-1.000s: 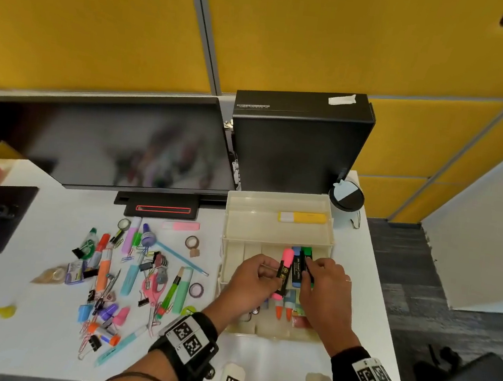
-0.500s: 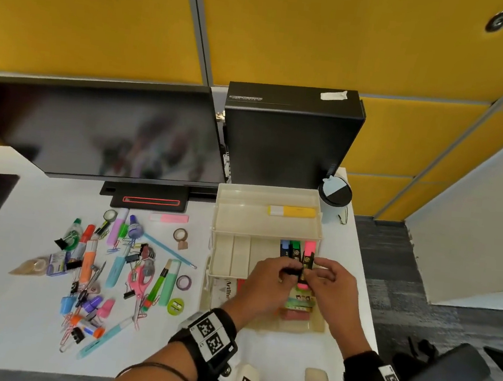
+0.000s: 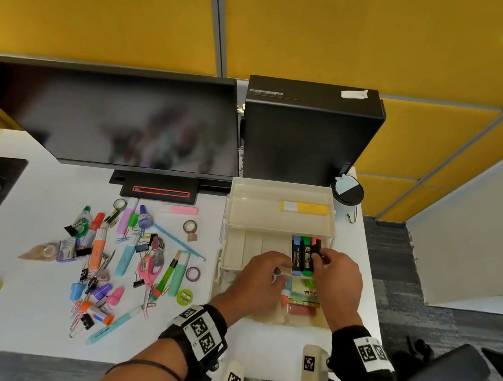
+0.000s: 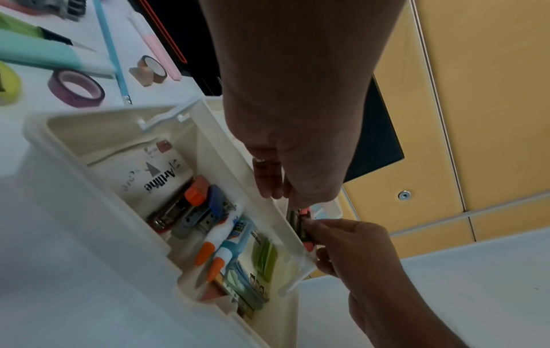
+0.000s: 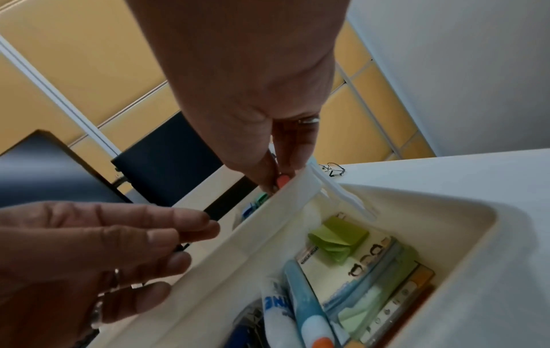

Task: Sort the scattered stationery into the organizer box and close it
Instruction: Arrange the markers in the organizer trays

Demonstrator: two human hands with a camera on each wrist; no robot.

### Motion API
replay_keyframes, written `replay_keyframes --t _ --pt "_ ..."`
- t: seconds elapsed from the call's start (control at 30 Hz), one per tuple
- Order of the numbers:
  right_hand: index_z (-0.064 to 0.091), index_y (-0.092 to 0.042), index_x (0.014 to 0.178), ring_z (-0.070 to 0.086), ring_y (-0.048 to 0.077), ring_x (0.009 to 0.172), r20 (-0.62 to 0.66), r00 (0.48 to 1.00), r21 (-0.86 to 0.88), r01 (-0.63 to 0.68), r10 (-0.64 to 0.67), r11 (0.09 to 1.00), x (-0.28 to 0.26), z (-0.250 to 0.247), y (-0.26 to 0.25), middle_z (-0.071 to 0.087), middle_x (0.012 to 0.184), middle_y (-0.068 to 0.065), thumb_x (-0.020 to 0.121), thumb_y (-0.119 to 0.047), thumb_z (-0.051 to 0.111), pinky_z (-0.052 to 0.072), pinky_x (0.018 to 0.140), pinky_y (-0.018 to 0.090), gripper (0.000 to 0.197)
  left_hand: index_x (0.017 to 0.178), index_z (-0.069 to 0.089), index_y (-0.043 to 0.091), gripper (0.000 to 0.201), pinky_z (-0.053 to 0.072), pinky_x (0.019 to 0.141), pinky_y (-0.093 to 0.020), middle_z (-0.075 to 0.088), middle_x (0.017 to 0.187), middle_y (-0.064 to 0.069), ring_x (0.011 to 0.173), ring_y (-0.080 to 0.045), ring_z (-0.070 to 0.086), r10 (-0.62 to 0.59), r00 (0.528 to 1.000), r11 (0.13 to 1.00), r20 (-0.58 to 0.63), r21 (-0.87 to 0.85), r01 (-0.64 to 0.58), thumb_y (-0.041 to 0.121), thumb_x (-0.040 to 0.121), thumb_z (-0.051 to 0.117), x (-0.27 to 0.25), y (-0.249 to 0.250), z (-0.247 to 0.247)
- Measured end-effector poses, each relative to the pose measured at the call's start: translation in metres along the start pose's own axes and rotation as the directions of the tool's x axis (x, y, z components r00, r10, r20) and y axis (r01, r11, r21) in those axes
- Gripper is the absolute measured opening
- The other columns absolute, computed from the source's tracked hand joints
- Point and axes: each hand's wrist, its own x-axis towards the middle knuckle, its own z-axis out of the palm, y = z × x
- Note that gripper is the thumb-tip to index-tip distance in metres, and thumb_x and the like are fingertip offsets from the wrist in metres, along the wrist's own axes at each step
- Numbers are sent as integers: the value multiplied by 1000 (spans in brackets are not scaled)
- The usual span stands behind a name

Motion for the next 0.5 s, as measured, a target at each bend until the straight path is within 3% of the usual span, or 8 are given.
replay_keyframes --t 0.1,0.2,0.33,0.4,0.5 --pt "75 -13 116 54 17 75 -19 999 -41 -29 28 999 -3 7 0 63 100 9 103 -28 60 46 65 28 25 122 67 20 28 54 83 -18 62 128 10 97 -6 61 -9 1000 1000 -16 -8 9 10 96 65 -4 -9 -13" --pt "75 -15 114 55 17 74 -18 996 -43 -92 91 995 -6 9 1 58 102 8 104 -28 57 46 66 28 25 122 67 17 29 57 87 -25 61 129 7 96 -10 63 -5 1000 999 -19 -36 4 6 96 63 -8 -18 -25" --pt "73 -15 109 52 17 76 -66 992 -26 -110 108 994 -15 4 -13 59 100 6 102 -25 61 41 67 28 16 123 66 21 30 55 81 -18 63 123 6 91 -7 62 -10 1000 999 4 -47 11 9 96 61 -15 -32 -42" --pt "70 -19 102 53 17 74 -98 993 12 -72 73 997 -23 5 -30 58 93 0 99 -23 64 39 65 27 8 122 67 24 29 55 80 -18 65 121 7 91 -7 63 -27 1000 998 5 -51 27 13 97 61 -21 -40 -57" --pt "69 -22 95 57 16 73 -70 994 130 89 -80 987 -38 19 -63 59 85 -7 95 -17 69 40 64 27 4 122 68 22 27 50 81 -12 64 120 13 93 -6 62 -23 999 998 -22 -52 22 14 97 63 -39 -58 -89"
